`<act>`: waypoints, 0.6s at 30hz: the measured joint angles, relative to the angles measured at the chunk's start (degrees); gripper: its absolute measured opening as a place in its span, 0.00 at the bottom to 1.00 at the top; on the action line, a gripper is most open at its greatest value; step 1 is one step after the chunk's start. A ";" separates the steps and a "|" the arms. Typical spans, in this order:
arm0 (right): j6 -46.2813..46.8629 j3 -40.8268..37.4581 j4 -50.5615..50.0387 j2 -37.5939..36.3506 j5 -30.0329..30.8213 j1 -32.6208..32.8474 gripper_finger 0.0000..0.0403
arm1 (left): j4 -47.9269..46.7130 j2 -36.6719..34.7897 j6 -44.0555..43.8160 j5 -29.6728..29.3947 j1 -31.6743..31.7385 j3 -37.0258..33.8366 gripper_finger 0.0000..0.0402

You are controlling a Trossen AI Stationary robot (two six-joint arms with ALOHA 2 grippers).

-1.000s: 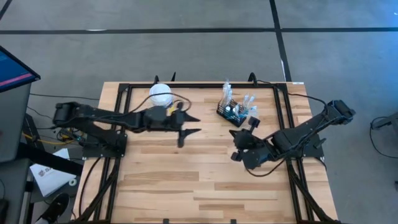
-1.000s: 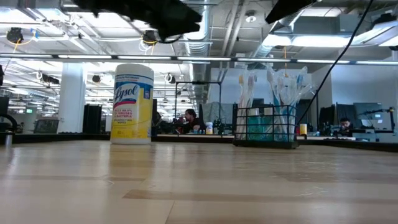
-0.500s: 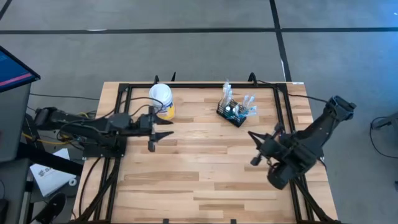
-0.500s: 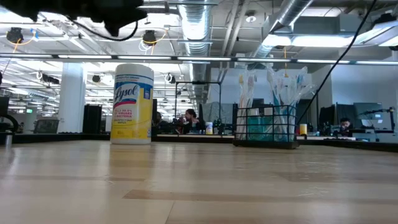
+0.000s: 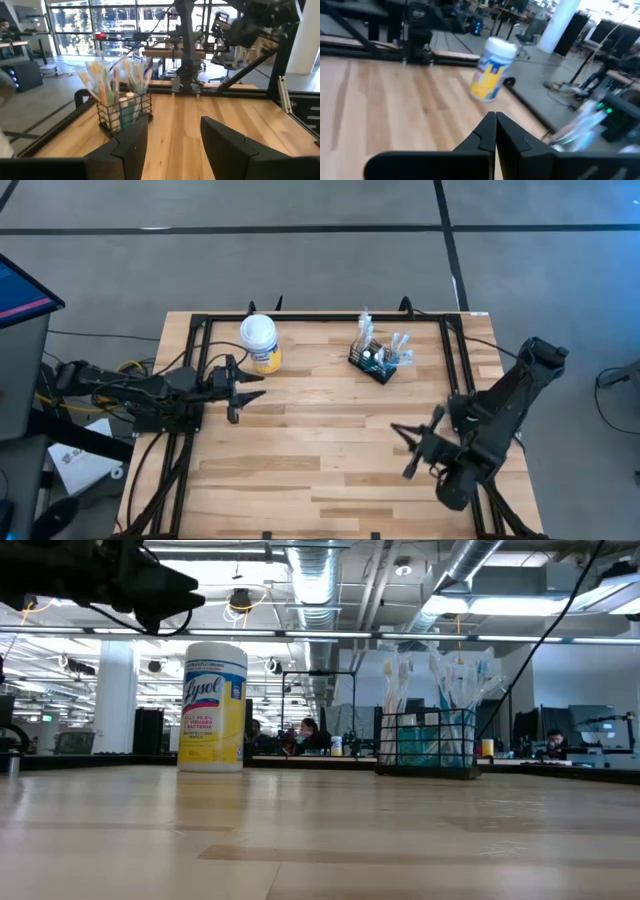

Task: Pick & Place toothbrushing station
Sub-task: Return to Home Position

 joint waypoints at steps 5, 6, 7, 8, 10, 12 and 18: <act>-11.85 -3.25 15.76 2.32 -7.04 -0.70 0.00 | -5.33 -3.29 -1.32 1.53 0.00 -1.49 0.44; -16.52 -3.66 20.70 2.07 -8.15 -1.07 0.00 | -5.88 -3.84 -1.71 1.64 0.00 -1.64 0.44; -22.22 -4.33 25.85 1.64 -10.09 -1.81 0.00 | -6.29 -4.72 -1.81 2.01 0.00 -1.92 0.44; -28.56 -5.54 30.79 0.92 -13.59 -2.78 0.00 | -6.50 -5.72 -1.73 2.76 0.00 -2.40 0.44; -39.99 -8.72 41.59 -1.66 -22.40 -6.00 0.00 | -6.39 -7.20 -1.54 4.48 0.00 -2.89 0.44; -49.14 -13.07 53.04 -6.27 -31.38 -10.18 0.00 | -7.53 -9.46 -1.81 5.99 0.00 -3.62 0.44; -46.91 -27.00 58.72 -24.15 -35.33 -19.54 0.00 | -14.93 -18.91 -3.00 6.31 -0.09 -3.88 0.44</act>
